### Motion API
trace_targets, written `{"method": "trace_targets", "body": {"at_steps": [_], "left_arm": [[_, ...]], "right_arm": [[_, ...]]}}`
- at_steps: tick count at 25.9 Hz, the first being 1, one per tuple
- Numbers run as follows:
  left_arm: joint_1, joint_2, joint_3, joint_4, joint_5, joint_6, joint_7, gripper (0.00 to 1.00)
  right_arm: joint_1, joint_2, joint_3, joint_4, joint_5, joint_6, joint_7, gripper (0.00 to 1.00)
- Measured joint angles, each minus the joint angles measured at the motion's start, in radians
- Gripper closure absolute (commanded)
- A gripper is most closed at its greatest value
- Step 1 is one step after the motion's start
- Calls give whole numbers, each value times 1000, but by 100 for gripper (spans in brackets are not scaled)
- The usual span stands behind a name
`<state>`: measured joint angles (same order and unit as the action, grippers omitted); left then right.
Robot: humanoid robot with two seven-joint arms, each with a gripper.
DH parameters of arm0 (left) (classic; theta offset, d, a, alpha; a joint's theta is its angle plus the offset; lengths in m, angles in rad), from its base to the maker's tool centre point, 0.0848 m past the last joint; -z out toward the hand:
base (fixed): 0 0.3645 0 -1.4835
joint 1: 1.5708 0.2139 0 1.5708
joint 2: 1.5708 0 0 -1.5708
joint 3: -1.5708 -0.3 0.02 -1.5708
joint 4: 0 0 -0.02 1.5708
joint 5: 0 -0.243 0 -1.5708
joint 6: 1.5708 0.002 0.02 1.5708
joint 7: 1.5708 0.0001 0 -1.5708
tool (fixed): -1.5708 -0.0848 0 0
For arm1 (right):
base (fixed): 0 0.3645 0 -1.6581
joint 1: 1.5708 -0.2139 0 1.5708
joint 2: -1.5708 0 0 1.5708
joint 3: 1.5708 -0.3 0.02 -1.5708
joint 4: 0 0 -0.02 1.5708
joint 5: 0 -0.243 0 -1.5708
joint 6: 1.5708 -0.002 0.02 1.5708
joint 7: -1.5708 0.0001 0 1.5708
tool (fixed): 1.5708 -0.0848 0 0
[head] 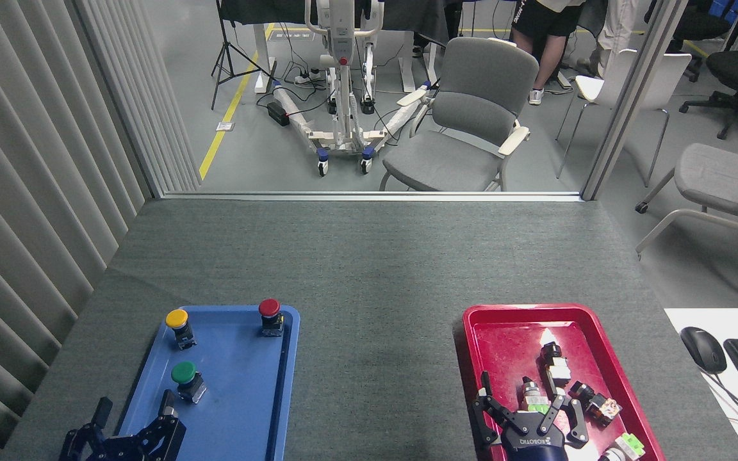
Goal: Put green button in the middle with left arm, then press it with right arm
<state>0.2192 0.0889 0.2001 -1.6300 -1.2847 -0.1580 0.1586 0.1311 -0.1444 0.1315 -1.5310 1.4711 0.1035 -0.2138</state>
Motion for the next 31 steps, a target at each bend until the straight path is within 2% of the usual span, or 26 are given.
{"method": "trace_targets", "body": {"at_steps": [12,19,31], "left_arm": [[-5,9,0,-27,-18,-47,15,0],[-5,10,-1,-5,-19,-53,57,0],[2,5,-3,-6,-22,-54,51,1]], "right_arm": [[4,0,3,0,0,1,7,0],[3,7,-1,2,0,10,-23,0],[10,13,-4,9,-2,10,-31,0]]}}
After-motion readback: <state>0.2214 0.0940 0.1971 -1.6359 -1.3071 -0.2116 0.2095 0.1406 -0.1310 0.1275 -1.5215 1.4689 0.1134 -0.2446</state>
